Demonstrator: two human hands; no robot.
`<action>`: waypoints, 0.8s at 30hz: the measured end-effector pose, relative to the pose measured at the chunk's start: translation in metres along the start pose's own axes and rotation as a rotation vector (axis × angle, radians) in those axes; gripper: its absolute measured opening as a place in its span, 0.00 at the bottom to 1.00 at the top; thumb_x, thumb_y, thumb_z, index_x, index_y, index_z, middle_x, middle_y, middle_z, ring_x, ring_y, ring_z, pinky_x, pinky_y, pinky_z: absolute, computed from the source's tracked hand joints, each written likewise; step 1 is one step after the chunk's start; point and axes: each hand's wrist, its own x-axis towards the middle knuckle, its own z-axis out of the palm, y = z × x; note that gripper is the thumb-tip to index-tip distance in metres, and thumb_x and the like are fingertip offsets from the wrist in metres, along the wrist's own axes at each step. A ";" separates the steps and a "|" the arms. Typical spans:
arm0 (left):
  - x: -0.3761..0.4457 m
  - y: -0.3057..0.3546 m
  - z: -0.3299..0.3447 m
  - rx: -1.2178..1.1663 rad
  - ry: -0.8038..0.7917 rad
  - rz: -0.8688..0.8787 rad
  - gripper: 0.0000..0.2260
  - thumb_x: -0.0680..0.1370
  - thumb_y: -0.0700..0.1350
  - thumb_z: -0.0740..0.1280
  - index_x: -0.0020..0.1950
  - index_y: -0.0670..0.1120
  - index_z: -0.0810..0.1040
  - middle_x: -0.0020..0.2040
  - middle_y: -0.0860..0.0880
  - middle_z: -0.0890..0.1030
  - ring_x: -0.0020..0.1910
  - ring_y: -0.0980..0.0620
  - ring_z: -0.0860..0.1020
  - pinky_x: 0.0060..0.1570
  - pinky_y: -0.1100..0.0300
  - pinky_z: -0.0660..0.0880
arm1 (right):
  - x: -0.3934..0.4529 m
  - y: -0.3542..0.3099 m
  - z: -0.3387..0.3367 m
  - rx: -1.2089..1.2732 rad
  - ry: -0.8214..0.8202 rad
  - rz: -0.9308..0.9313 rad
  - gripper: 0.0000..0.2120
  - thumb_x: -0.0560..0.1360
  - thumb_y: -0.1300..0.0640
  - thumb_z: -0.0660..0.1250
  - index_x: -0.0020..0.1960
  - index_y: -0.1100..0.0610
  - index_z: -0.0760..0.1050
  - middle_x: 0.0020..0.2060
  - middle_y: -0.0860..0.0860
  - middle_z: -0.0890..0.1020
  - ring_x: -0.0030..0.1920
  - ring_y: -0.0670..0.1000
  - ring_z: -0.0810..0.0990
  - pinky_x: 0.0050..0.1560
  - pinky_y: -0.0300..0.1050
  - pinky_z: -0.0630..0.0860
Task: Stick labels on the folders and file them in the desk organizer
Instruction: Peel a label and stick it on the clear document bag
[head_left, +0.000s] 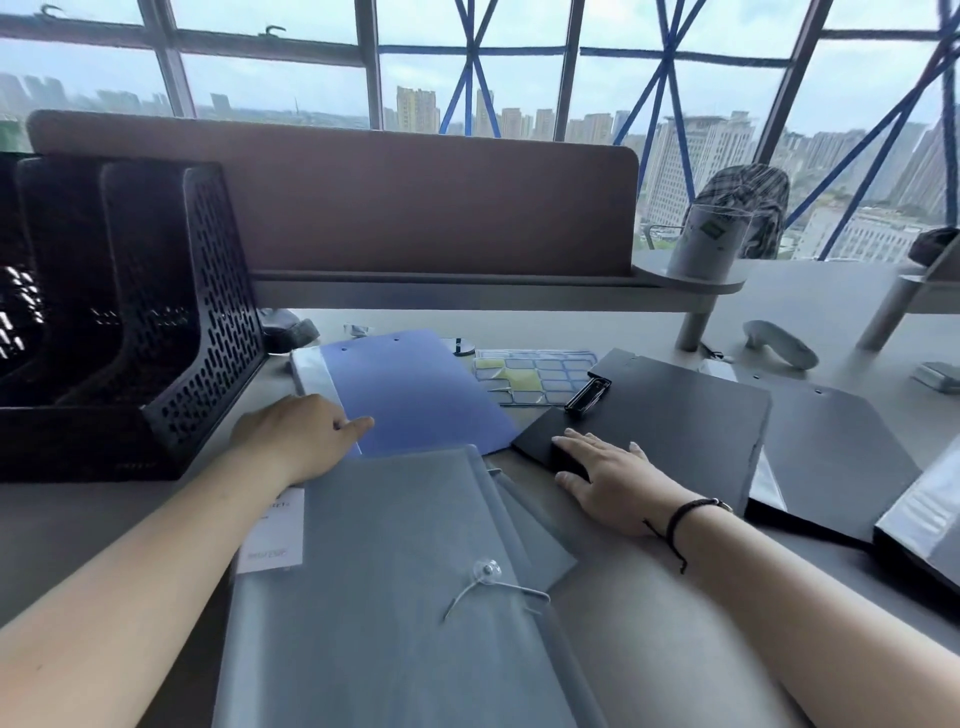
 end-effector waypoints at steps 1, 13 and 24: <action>-0.001 0.000 -0.002 0.027 0.008 -0.011 0.28 0.77 0.69 0.54 0.30 0.48 0.69 0.30 0.52 0.76 0.34 0.49 0.77 0.35 0.60 0.67 | -0.002 0.002 -0.002 -0.006 -0.008 0.008 0.27 0.83 0.44 0.54 0.80 0.44 0.53 0.80 0.41 0.52 0.79 0.43 0.48 0.78 0.58 0.41; 0.002 0.021 -0.013 0.063 -0.040 -0.006 0.25 0.76 0.70 0.56 0.63 0.56 0.76 0.62 0.53 0.79 0.57 0.49 0.78 0.53 0.55 0.76 | -0.008 -0.007 -0.035 -0.141 0.128 0.034 0.22 0.76 0.38 0.63 0.66 0.45 0.75 0.63 0.46 0.79 0.64 0.52 0.76 0.62 0.48 0.73; 0.033 0.106 -0.009 -0.276 -0.238 0.242 0.25 0.83 0.55 0.59 0.78 0.50 0.62 0.78 0.50 0.64 0.76 0.48 0.64 0.72 0.57 0.60 | 0.120 -0.043 -0.054 0.413 0.294 0.149 0.12 0.75 0.55 0.69 0.43 0.65 0.81 0.34 0.57 0.82 0.39 0.60 0.78 0.34 0.42 0.70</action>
